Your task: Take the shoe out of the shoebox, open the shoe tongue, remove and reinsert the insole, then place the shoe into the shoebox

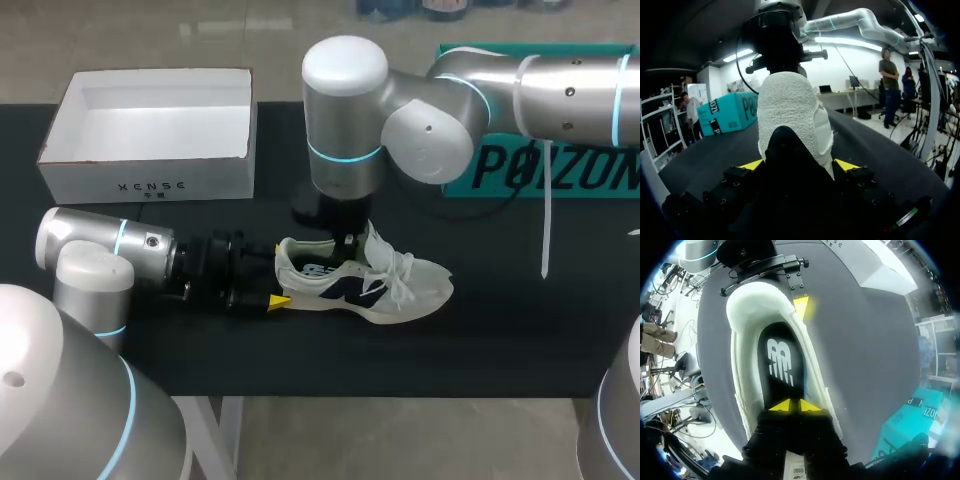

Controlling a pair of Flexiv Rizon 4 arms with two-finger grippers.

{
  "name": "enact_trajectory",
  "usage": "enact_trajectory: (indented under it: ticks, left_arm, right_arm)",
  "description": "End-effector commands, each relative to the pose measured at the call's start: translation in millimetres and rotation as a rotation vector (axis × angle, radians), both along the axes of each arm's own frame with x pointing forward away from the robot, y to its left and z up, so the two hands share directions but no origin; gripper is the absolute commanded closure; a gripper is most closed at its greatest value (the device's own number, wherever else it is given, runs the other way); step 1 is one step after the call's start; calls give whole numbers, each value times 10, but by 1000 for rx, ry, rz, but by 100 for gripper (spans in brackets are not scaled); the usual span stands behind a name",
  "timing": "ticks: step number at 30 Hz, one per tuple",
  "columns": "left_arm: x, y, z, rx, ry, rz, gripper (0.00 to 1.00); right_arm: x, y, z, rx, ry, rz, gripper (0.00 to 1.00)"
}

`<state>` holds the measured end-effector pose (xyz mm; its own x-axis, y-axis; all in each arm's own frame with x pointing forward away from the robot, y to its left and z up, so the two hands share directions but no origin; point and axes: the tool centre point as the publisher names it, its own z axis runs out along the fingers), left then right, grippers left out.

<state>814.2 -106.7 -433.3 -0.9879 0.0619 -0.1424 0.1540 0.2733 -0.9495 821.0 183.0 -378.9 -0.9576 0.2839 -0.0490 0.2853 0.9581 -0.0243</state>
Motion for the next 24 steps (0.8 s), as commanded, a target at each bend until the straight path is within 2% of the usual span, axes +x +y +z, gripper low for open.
enact_trajectory:
  ticks: [1,2,9,17,24]
  left_arm:
    - [2,3,-21,0,0,-1,100]
    - [2,3,-21,0,0,-1,100]
    - [2,3,-21,0,0,-1,100]
    - [2,3,-21,0,0,-1,100]
    - [2,3,-21,0,0,-1,100]
  right_arm:
    - [7,19,-7,-4,1,-1,82]
    - [7,19,-6,-5,2,0,77]
    - [9,30,3,-9,1,1,71]
    - [38,72,-133,-13,17,-3,69]
    - [-37,163,-298,-6,44,7,68]
